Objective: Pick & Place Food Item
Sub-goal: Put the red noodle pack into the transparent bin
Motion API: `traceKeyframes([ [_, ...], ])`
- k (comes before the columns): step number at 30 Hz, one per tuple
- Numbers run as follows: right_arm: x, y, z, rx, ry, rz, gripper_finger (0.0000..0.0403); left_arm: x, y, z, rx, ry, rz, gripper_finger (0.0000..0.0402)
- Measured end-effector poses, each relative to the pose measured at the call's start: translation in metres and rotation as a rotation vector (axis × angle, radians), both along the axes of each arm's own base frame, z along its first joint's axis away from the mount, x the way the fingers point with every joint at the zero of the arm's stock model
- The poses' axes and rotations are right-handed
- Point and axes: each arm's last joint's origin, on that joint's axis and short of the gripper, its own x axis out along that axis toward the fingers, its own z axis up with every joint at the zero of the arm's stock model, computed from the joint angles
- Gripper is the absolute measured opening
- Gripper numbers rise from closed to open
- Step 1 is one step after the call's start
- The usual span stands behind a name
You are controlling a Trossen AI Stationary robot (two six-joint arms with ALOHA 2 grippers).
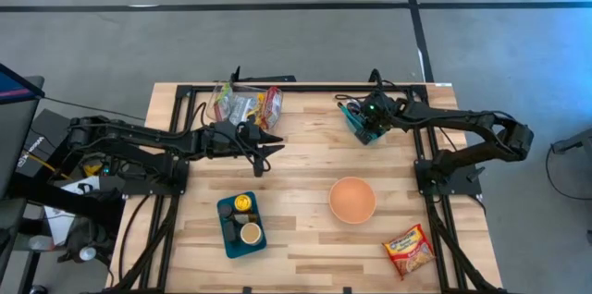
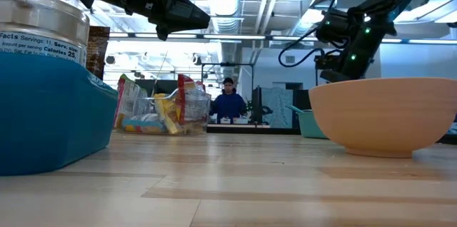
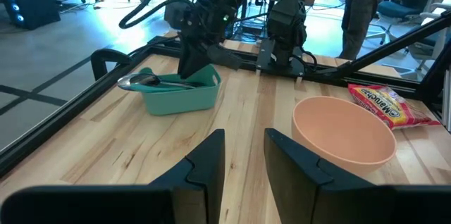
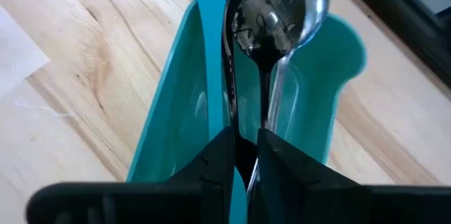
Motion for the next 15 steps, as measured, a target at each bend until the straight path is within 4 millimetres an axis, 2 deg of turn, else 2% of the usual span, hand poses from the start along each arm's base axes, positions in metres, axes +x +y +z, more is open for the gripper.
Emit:
traceKeyframes([
  [9, -0.018, 0.013, 0.025, -0.009, -0.062, -0.028, 0.0056, 0.000, 0.000, 0.000, 0.000, 0.000, 0.000, 0.0094],
  [15, -0.030, 0.030, 0.040, 0.108, -0.172, -0.033, 0.0056, 0.000, 0.000, 0.000, 0.000, -0.001, 0.000, 0.0094],
])
